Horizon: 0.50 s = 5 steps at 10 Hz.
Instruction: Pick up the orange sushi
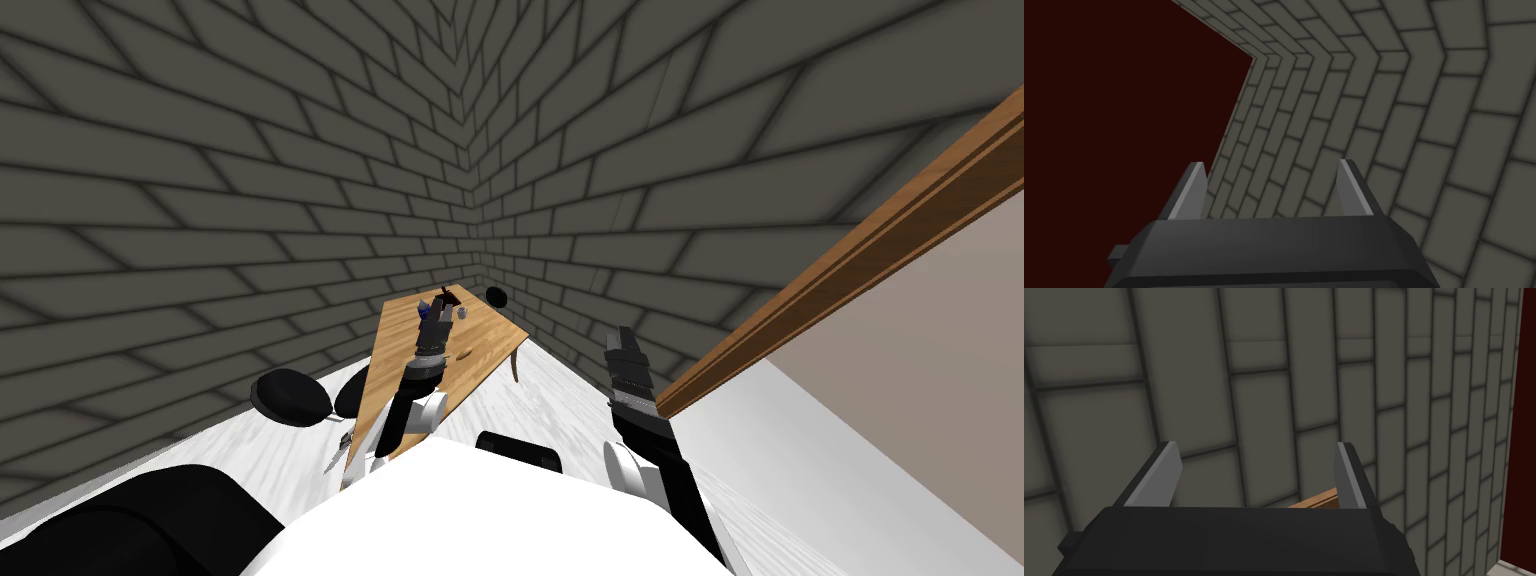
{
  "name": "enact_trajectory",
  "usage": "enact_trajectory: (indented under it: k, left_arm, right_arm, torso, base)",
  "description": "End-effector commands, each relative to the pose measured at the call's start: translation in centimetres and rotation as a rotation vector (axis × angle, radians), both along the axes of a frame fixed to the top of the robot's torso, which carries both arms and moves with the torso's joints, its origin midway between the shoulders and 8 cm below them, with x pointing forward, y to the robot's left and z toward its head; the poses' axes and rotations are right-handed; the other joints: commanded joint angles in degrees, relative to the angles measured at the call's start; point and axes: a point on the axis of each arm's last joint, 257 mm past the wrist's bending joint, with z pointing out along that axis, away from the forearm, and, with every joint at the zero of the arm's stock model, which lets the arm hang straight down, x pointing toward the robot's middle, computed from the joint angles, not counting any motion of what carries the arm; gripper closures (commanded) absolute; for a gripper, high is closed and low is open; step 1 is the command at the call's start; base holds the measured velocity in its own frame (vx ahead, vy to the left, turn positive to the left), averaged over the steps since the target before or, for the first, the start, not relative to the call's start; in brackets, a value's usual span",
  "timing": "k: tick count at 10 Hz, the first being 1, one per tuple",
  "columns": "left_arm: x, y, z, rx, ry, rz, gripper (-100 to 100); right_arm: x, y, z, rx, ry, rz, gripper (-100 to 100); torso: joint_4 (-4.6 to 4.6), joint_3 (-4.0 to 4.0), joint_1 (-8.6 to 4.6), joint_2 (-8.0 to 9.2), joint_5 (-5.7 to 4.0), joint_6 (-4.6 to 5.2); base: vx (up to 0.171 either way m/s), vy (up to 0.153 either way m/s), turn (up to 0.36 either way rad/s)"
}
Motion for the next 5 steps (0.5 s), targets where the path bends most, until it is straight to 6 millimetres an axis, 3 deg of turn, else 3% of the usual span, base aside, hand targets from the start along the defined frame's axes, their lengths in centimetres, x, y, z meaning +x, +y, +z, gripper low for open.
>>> enact_trajectory:
  k: [1, 5]
  left_arm:
    - [0.4, -0.4, -0.7, 0.034, 0.021, -0.011, -100]
    - [2.4, -1.4, -4.7, 0.168, 0.126, -0.041, -100]
  right_arm:
    - [0.0, 0.0, 0.0, 0.000, 0.000, 0.000, 0]
    - [0.0, 0.0, 0.0, 0.000, 0.000, 0.000, 0]
  torso:
    - [0.00, 0.00, 0.00, 0.00, 0.00, 0.00]
    - [0.00, 0.01, -0.03, 0.03, 0.00, 0.00]
  base:
    - [-0.002, -0.004, 0.015]
    - [-0.009, -0.016, 0.028]
